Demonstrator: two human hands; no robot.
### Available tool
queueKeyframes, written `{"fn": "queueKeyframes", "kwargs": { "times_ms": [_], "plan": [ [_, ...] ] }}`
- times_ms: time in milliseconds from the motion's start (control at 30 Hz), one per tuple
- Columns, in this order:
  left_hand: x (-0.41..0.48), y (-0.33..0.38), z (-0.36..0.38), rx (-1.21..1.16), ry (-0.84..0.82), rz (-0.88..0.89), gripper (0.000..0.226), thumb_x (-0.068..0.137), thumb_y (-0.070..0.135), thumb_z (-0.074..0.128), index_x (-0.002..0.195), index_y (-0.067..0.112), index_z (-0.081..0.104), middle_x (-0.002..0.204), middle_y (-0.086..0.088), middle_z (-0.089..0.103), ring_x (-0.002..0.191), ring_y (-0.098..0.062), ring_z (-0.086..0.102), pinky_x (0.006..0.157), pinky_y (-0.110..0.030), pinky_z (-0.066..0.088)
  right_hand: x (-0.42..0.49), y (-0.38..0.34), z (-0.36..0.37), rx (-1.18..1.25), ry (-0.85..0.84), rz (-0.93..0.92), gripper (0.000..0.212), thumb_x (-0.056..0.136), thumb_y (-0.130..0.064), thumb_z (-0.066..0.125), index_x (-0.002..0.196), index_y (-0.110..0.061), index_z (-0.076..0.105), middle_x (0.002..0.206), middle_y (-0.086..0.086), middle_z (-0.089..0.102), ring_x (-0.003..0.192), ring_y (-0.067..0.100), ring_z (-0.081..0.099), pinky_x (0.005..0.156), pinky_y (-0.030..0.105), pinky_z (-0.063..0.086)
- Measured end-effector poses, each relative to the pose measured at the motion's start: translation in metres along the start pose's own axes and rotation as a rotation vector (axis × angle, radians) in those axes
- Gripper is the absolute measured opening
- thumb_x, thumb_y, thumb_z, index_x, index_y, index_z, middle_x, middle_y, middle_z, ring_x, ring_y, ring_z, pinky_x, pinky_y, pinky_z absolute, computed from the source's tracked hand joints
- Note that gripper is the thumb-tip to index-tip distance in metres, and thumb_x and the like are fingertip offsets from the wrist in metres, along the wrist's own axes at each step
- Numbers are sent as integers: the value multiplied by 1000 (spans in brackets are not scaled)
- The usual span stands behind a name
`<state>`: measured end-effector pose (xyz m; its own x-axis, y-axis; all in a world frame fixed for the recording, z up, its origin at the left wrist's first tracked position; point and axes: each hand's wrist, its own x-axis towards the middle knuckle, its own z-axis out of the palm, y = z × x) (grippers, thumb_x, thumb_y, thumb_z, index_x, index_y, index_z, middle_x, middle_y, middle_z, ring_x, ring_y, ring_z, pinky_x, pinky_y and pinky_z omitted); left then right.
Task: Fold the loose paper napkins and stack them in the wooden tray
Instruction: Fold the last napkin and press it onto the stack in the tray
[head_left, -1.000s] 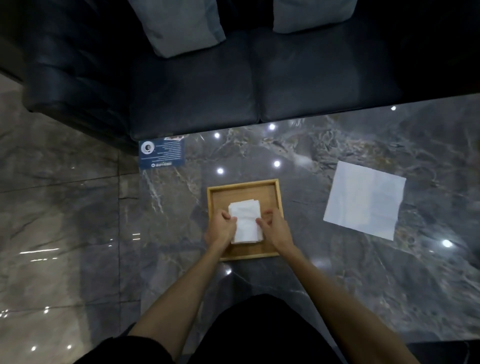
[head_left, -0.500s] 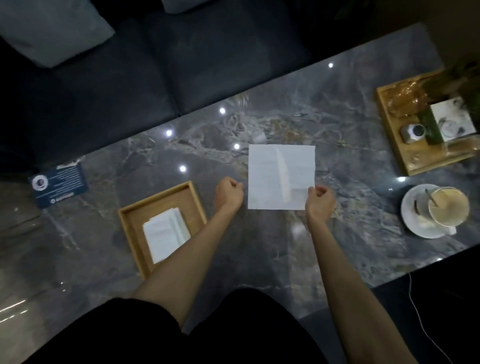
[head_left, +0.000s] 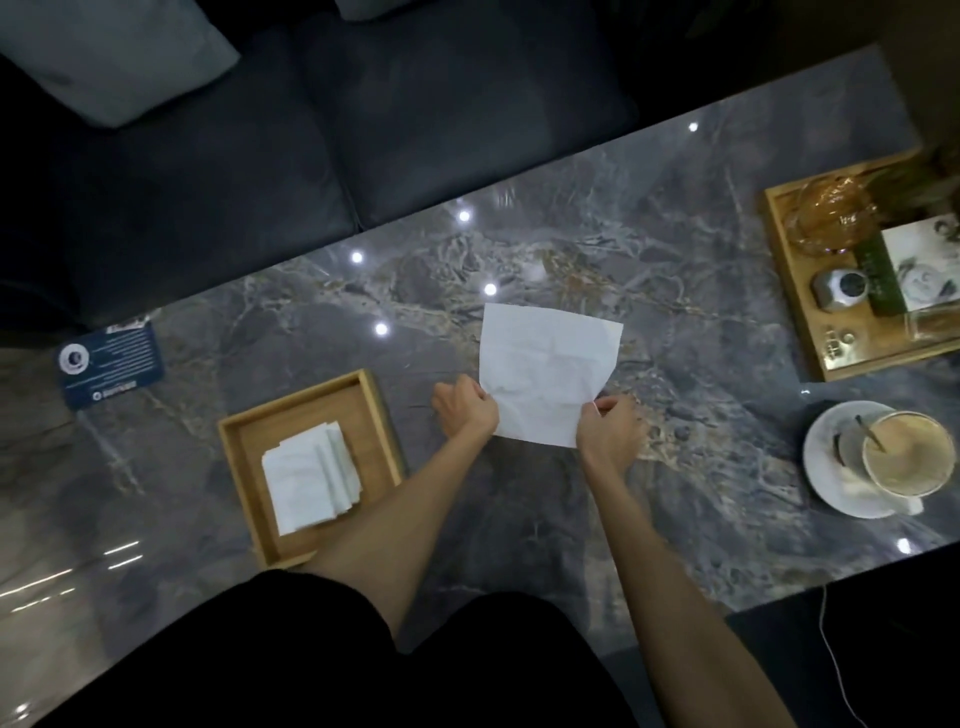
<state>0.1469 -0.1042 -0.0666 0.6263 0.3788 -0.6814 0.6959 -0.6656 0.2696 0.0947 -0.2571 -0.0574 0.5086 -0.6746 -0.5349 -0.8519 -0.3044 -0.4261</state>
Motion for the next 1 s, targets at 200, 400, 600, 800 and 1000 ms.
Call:
{"fn": "queueKeyframes", "kwargs": {
  "times_ms": [200, 400, 600, 800, 1000],
  "plan": [
    [-15, -17, -43, -336, -166, 198, 17, 86, 5, 54, 82, 16, 42, 79, 3, 46, 82, -21, 46, 63, -29, 37, -36, -10, -13, 395, -272, 71, 44, 92, -5, 62, 131, -2, 42, 113, 17, 62, 92, 21, 59, 76, 31, 51],
    [-57, -42, -137, -616, -190, 324, 19, 90, 6, 49, 108, 12, 45, 103, -5, 50, 88, -17, 49, 68, -26, 40, -102, -24, -12, 412, -665, 55, 94, 87, 0, 72, 156, -17, 11, 124, 20, 63, 104, 33, 65, 83, 47, 58],
    [-114, -83, -273, -780, -254, 522, 20, 78, 5, 52, 93, 17, 61, 92, -2, 60, 82, -15, 55, 70, -28, 44, -194, -46, -18, 269, -1065, -98, 105, 86, -23, 78, 159, -23, 2, 145, 9, 52, 127, 24, 54, 88, 33, 51],
    [-199, -128, -404, -740, -317, 709, 38, 63, 8, 49, 99, 11, 61, 89, -4, 62, 73, -12, 59, 58, -19, 47, -270, -121, -61, 406, -929, -657, 107, 78, -48, 75, 160, -32, 7, 167, -10, 10, 149, 4, 15, 119, 32, 25],
    [-267, -185, -519, -751, -304, 878, 40, 60, 12, 57, 100, 11, 61, 93, -7, 64, 81, -20, 62, 65, -26, 52, -393, -219, -85, 423, -1049, -1108, 68, 83, -43, 71, 146, -34, 44, 144, -11, 56, 135, 12, 51, 109, 36, 44]
  ]
}}
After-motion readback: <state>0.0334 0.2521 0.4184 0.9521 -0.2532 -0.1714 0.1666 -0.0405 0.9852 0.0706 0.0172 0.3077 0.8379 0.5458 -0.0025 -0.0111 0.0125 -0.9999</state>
